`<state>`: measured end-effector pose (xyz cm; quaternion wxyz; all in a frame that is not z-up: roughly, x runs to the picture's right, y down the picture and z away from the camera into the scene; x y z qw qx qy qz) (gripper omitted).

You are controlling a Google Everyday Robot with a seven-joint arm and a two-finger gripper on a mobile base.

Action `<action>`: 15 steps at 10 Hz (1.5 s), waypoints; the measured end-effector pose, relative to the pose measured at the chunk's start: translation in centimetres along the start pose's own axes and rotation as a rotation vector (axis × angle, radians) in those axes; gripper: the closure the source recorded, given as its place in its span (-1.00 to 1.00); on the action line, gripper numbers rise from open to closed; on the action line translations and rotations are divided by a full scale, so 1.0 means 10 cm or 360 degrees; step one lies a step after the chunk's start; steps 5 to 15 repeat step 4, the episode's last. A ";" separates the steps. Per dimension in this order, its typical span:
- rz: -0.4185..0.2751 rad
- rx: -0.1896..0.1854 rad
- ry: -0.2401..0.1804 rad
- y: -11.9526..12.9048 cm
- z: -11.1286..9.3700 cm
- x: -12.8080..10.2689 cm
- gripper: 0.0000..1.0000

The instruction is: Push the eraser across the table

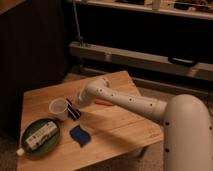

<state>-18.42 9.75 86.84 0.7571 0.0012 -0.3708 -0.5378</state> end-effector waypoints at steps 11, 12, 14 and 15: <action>0.0156 -0.0141 0.0208 0.32 -0.21 0.31 1.00; 0.0156 -0.0141 0.0208 0.32 -0.21 0.31 1.00; 0.0156 -0.0141 0.0208 0.32 -0.21 0.31 1.00; 0.0156 -0.0141 0.0208 0.32 -0.21 0.31 1.00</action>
